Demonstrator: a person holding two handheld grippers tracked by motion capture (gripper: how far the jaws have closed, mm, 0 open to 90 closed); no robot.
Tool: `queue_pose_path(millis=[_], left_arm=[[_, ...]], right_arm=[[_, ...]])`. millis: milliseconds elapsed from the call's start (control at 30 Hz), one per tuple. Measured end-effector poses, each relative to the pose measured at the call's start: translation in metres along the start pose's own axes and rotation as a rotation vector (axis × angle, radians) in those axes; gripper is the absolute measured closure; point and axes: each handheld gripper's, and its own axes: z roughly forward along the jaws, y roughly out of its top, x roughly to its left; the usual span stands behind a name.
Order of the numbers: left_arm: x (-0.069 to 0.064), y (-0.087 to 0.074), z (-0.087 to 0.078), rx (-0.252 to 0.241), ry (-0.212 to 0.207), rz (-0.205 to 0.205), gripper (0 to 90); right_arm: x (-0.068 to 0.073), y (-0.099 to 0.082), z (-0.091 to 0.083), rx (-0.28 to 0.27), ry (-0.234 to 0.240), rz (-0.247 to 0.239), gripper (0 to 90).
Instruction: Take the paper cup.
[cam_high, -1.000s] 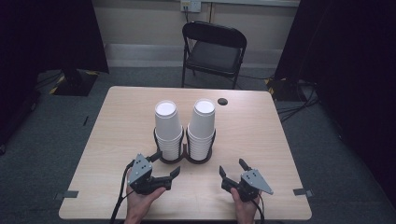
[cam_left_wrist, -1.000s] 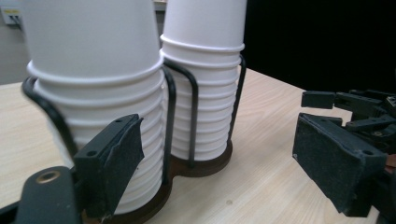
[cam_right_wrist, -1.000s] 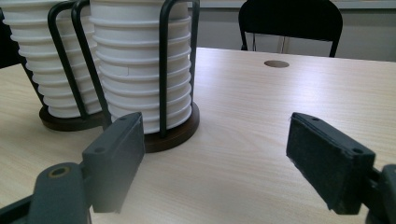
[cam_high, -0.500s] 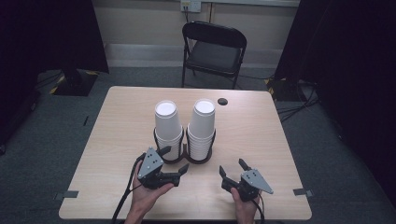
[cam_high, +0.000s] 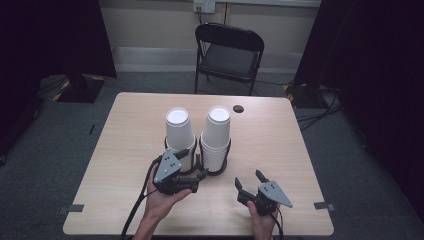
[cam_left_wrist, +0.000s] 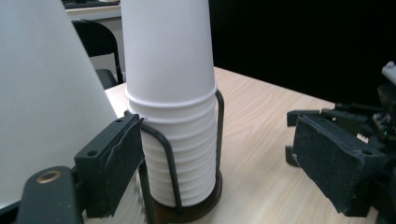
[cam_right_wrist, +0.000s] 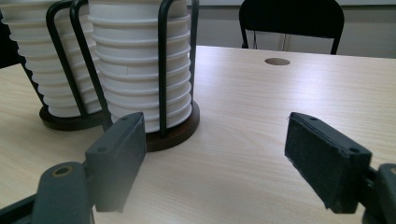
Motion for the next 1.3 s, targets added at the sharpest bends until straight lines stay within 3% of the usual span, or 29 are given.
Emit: queue_pose_path(millis=[267, 333, 633, 800, 1000, 1067, 1300], left_arm=[[0.003, 0.013, 0.004, 0.0, -0.001, 0.004, 16.5], [0.005, 0.018, 0.005, -0.006, -0.012, -0.017, 16.6], [0.007, 0.032, 0.013, 0.004, -0.035, -0.022, 17.6], [0.008, 0.043, 0.013, -0.01, -0.025, -0.022, 17.6], [0.011, 0.061, 0.017, -0.017, -0.025, -0.01, 16.9], [0.012, 0.069, 0.021, -0.014, -0.021, 0.014, 16.2], [0.017, 0.084, 0.031, 0.01, -0.017, 0.032, 15.7]], right_arm=[[0.0, 0.0, 0.0, -0.005, -0.003, 0.004, 20.0], [0.0, 0.0, 0.0, -0.006, -0.002, 0.003, 20.0], [0.0, 0.0, 0.0, -0.005, -0.005, 0.002, 20.0], [0.0, 0.0, 0.0, -0.004, -0.005, 0.001, 20.0], [0.0, 0.0, 0.0, -0.005, -0.004, 0.002, 20.0], [0.0, 0.0, 0.0, -0.004, -0.001, 0.003, 20.0], [-0.001, 0.0, 0.0, -0.006, 0.001, 0.003, 20.1]])
